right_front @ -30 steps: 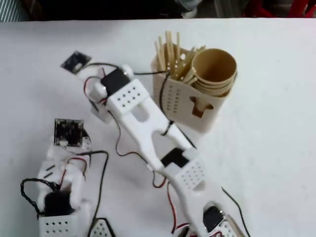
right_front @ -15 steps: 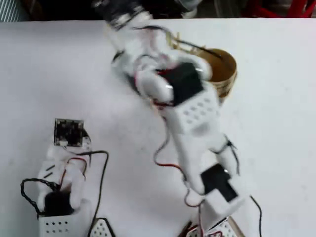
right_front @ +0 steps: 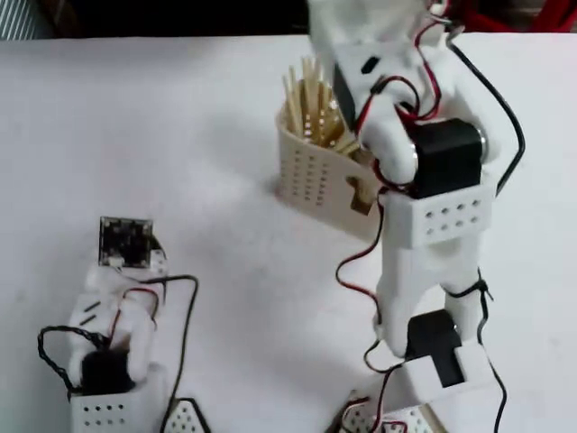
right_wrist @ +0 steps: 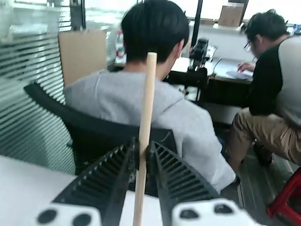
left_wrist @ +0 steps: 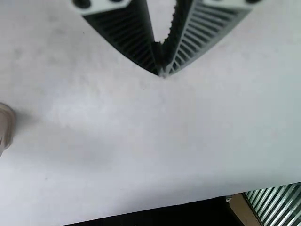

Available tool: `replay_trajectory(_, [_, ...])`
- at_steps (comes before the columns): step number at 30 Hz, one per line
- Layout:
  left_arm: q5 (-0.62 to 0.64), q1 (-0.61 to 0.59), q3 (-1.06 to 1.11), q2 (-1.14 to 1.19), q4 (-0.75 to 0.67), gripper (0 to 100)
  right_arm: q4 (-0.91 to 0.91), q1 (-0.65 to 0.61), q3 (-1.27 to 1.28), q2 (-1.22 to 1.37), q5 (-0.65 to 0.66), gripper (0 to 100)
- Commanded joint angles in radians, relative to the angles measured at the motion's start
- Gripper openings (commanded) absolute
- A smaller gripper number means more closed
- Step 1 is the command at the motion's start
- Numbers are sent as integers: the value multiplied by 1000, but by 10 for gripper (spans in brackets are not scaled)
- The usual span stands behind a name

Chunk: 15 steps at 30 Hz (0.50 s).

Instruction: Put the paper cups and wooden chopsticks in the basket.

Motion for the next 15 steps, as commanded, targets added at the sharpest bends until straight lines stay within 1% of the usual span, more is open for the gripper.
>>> replay_trajectory(1, [-3,-10,-5,-8,-21,27,-101,18,18,-5,-6,17])
replay_trajectory(6, [-3,-10,-5,-8,-20,27,-165,47,112,51,-11,17])
replay_trajectory(15, [-3,-10,-3,-8,-21,27,-265,91,308,59,-11,17])
